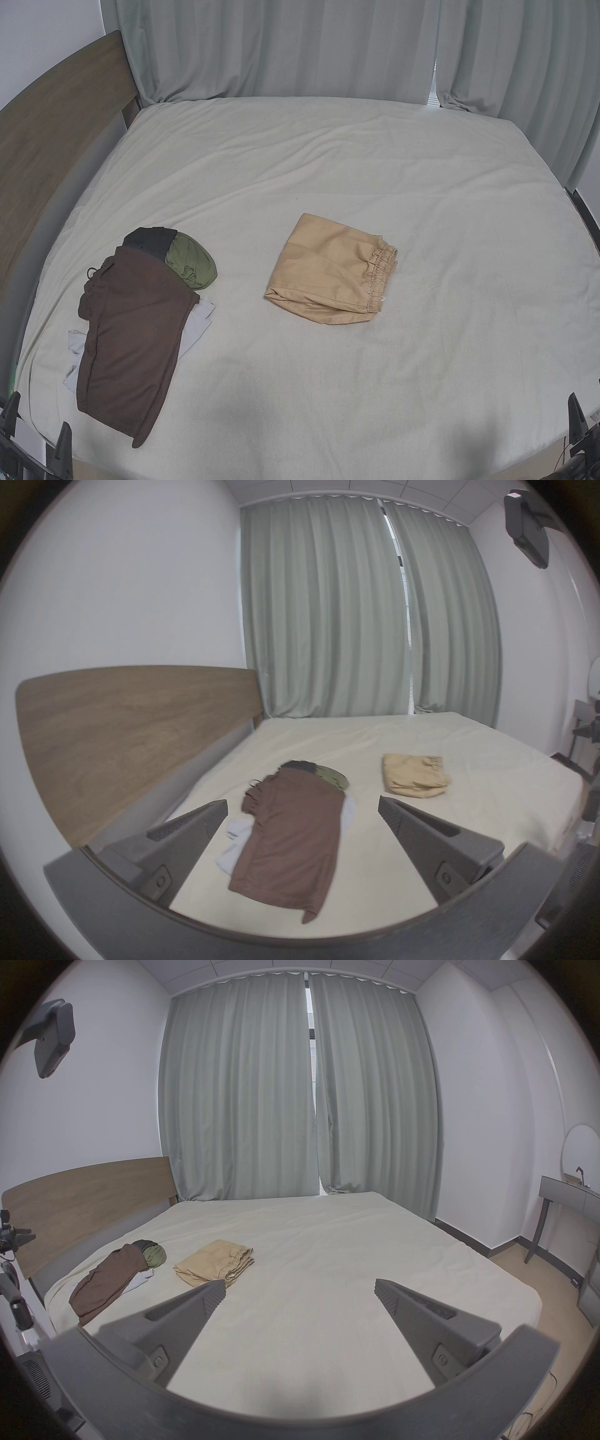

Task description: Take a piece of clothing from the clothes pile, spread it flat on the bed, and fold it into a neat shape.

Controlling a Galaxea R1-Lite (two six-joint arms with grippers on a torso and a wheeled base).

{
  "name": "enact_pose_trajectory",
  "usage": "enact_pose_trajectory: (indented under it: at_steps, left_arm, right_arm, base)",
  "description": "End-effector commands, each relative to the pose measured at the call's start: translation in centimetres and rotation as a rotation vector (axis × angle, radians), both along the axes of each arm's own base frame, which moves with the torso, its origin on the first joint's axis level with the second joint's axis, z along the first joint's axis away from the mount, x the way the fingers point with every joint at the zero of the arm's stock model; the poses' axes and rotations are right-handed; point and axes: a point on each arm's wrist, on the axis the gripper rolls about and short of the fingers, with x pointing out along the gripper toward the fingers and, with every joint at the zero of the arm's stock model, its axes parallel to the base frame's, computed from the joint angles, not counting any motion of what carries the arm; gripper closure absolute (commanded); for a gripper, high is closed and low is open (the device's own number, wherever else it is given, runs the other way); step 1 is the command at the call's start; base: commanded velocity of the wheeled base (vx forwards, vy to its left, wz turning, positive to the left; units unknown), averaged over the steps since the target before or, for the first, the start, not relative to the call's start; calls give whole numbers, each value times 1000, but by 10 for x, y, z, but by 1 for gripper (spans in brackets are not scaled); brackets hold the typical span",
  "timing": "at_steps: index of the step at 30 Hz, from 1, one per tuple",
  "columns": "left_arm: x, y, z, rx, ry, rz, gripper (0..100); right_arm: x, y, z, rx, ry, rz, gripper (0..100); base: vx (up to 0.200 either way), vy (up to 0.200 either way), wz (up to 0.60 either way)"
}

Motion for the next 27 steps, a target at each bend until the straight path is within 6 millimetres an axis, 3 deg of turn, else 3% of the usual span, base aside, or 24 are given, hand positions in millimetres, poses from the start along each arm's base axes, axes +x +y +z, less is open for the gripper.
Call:
enact_pose_trajectory:
  at_steps: [1, 9, 27]
  left_arm:
    - [0, 3, -7, -56, 18, 146, 0]
    - [0, 0, -13, -83, 89, 21, 0]
    - [0, 1, -12, -112, 71, 25, 0]
  right_arm:
    - [0, 0, -5, -3, 7, -1, 0]
    - [1, 1, -7, -62, 30, 51, 0]
    - [0, 1, -7, -53, 28, 54, 0]
  base:
    - [0, 0, 0]
    - [0, 0, 0]
    - [0, 0, 0]
